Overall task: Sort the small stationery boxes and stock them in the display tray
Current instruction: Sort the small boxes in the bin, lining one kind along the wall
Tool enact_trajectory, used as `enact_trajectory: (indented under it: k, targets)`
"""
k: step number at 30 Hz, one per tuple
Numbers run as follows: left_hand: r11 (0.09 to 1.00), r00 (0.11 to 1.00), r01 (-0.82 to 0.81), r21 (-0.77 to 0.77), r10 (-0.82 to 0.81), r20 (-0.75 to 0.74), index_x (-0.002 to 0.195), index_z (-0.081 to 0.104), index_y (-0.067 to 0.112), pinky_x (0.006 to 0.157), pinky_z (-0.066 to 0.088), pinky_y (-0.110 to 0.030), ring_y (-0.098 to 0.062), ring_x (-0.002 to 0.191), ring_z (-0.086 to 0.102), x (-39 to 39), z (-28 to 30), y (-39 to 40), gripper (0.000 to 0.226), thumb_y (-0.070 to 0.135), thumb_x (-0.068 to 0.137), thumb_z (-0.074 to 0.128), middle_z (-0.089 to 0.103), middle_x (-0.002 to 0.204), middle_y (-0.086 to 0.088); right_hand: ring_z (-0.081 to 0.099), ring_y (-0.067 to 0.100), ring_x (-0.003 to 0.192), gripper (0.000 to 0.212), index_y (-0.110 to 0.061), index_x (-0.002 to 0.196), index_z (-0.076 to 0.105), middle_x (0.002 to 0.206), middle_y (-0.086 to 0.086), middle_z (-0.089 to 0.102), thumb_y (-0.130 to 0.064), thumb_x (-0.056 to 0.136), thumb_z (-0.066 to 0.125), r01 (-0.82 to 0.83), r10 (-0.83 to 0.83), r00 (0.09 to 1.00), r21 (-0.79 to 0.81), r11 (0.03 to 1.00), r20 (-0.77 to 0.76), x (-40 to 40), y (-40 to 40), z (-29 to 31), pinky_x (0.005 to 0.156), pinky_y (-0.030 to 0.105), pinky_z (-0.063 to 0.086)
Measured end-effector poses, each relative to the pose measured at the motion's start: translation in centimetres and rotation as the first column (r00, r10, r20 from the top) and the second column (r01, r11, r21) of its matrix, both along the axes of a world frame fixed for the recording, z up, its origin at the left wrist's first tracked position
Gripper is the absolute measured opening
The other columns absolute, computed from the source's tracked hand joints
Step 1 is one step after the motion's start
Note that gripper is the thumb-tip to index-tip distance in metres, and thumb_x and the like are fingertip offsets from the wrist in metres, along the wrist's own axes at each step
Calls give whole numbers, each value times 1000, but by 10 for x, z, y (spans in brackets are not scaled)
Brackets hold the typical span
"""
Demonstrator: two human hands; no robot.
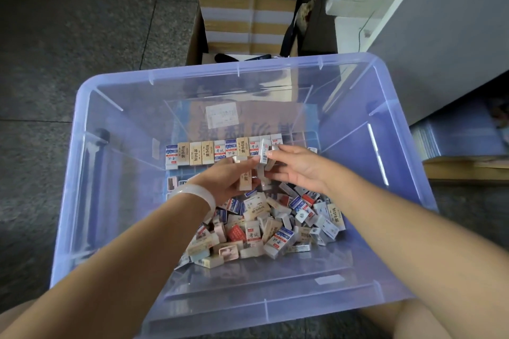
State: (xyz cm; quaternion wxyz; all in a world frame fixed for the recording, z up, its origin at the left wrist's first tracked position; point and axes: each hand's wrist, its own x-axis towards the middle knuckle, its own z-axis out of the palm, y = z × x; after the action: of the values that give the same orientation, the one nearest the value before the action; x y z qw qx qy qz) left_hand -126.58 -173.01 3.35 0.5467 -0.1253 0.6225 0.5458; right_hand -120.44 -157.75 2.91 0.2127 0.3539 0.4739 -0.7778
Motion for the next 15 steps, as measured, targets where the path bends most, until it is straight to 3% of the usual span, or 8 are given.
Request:
enact_trajectory:
  k: [4,5,9,11,12,13,15]
  targets:
    - [999,1000,-31,-39,31,-2,109,55,-4,76,56,-30,-20,80,62,1,0,5,28,18,92,60,63,99,-16,62,20,96,35,-5,126,51,115,13,64,-13,92,56,8,-11,999,111,994,32,0,-2,-1,94,34,50]
    - [997,1000,-12,-70,10,-26,105,55,-5,73,55,-30,-20,78,60,1,-1,5,26,16,91,60,63,96,-16,61,19,95,35,-7,126,51,116,12,64,-14,92,56,30,-34,999,116,993,38,-1,-3,-1,93,34,50]
    - [988,994,-37,-147,22,-103,97,55,-1,57,44,-26,-16,63,51,3,-2,7,17,10,88,63,56,79,-9,62,19,87,33,-8,125,49,120,16,60,-7,93,54,167,-169,985,60,984,29,-1,-3,-4,62,25,58]
    - [982,991,-48,-184,24,-131,102,54,-1,56,42,-25,-15,64,50,2,-4,8,24,13,87,66,55,79,-8,62,17,78,18,-12,112,55,115,15,62,-8,94,52,125,-144,988,276,953,51,-1,-1,-12,62,24,57]
    - [979,989,-47,-199,17,-150,103,54,1,55,42,-25,-15,65,50,2,-5,8,26,16,86,67,55,81,-8,63,18,77,14,-16,107,55,113,14,63,-9,94,53,34,-83,993,479,877,82,-1,3,-17,67,28,57]
    - [976,986,-47,-213,11,-168,104,53,2,55,41,-25,-15,66,51,1,-6,8,27,18,86,67,56,84,-9,64,21,80,12,-18,103,55,111,13,63,-11,93,53,-85,-10,991,668,739,136,-1,7,-22,72,32,57]
    - [972,982,-62,-226,19,-188,106,52,4,55,41,-25,-16,70,52,-1,-8,8,28,19,87,66,58,92,-11,63,30,95,18,-13,109,54,112,13,62,-15,92,53,-293,90,955,858,422,282,-5,15,-28,73,30,50]
